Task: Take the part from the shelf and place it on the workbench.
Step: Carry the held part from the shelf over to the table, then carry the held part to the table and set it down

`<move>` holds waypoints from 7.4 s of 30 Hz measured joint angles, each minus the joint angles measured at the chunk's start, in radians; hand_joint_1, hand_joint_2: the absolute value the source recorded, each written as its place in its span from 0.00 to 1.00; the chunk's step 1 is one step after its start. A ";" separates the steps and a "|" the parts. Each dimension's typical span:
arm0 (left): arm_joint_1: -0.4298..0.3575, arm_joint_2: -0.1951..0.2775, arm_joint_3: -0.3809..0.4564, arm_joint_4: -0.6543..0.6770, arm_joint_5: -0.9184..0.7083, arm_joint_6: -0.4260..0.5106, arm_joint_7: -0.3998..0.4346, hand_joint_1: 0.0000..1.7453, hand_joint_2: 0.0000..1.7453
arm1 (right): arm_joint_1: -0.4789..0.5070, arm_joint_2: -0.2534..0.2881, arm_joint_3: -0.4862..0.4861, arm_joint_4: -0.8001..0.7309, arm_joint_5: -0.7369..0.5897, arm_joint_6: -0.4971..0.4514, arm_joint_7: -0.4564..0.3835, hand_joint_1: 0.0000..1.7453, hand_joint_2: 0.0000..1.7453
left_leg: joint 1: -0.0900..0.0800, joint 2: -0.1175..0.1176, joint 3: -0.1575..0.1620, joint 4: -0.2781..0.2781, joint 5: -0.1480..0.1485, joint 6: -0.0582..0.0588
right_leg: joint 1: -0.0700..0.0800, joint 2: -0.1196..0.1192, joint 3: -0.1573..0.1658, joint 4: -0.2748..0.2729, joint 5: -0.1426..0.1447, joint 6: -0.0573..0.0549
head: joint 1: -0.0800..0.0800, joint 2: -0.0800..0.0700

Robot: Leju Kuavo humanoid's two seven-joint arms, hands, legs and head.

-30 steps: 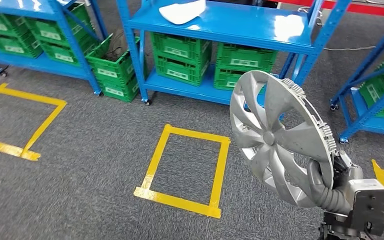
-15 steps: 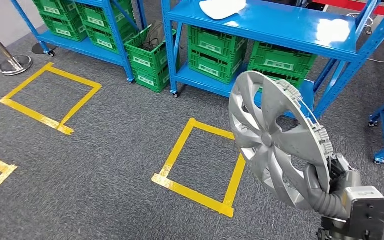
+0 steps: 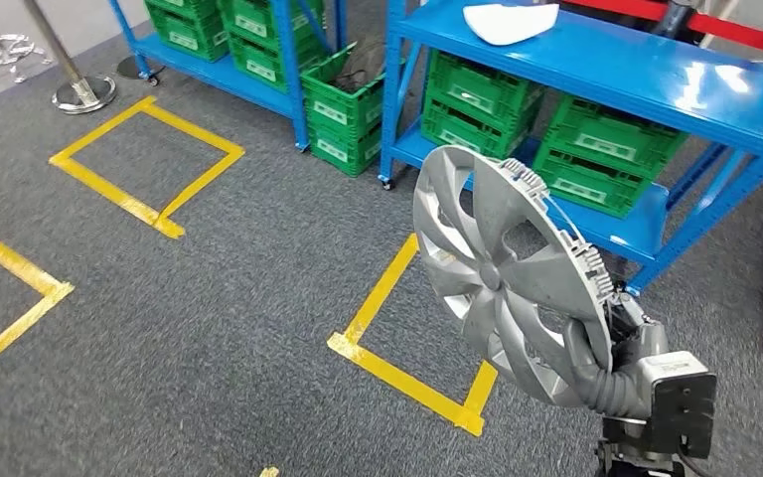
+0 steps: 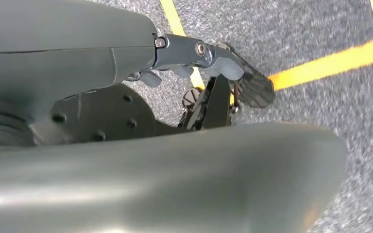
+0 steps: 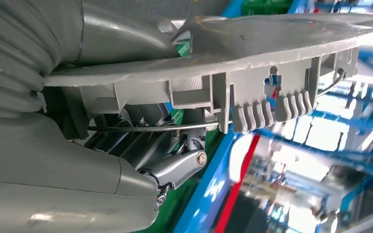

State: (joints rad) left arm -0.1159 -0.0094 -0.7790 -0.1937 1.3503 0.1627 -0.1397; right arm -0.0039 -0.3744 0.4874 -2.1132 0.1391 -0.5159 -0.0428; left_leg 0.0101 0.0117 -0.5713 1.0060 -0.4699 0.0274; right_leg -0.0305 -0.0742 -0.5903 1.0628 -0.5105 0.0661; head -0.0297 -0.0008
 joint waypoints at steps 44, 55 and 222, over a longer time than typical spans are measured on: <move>0.007 0.044 -0.036 0.002 -0.038 -0.016 0.041 0.00 0.00 | -0.142 0.019 0.001 0.058 -0.013 -0.032 0.074 1.00 1.00 | -0.008 -0.167 -0.081 0.017 0.065 -0.012 | 0.041 0.130 0.038 -0.047 0.025 -0.075 | 0.062 0.000; 0.011 0.065 -0.036 0.002 -0.023 -0.006 0.054 0.00 0.00 | -0.162 0.019 0.015 0.058 -0.002 -0.037 0.103 1.00 1.00 | 0.015 0.041 -0.057 0.058 0.013 -0.053 | 0.030 -0.026 0.040 -0.057 0.029 -0.058 | 0.029 0.000; 0.010 0.077 -0.131 0.001 -0.094 -0.061 0.166 0.00 0.00 | -1.030 0.717 0.803 1.565 0.218 0.379 0.304 1.00 1.00 | 0.017 -0.026 0.011 0.041 -0.023 -0.028 | 0.048 0.071 -0.068 0.100 0.000 -0.077 | 0.086 0.000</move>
State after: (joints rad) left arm -0.1061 0.0671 -0.9098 -0.1925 1.2565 0.1018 0.0265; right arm -1.0340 0.3421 1.2908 -0.5485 0.3571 -0.1366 0.2612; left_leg 0.0272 -0.0144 -0.5598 1.0466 -0.4927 -0.0005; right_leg 0.0171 -0.0027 -0.6583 1.1628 -0.5103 -0.0106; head 0.0565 -0.0008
